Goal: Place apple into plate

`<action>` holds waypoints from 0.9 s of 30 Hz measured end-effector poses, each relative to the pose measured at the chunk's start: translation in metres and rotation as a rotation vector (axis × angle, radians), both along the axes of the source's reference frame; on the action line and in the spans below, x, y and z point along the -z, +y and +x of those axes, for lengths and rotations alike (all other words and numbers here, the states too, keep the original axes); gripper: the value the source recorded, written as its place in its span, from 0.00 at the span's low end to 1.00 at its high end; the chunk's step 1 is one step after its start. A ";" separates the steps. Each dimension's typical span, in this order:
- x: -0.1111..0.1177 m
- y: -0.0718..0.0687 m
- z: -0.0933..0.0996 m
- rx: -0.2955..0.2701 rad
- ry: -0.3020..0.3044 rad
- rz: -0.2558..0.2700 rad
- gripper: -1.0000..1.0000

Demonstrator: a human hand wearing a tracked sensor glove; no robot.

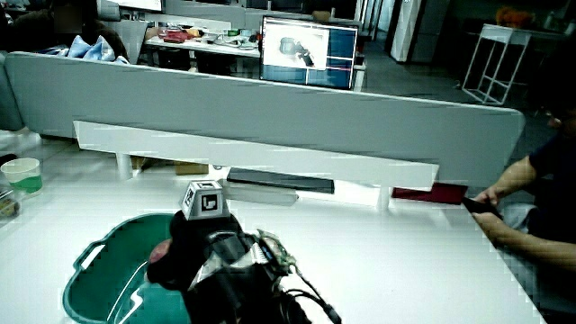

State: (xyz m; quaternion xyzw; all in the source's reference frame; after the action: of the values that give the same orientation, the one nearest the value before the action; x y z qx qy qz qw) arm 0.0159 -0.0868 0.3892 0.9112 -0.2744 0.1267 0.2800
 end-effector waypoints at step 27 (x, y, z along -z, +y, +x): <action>-0.067 0.010 -0.029 0.047 0.111 -0.109 0.50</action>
State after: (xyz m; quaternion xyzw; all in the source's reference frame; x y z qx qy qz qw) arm -0.0136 -0.0768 0.4559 0.8937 -0.2723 0.0841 0.3466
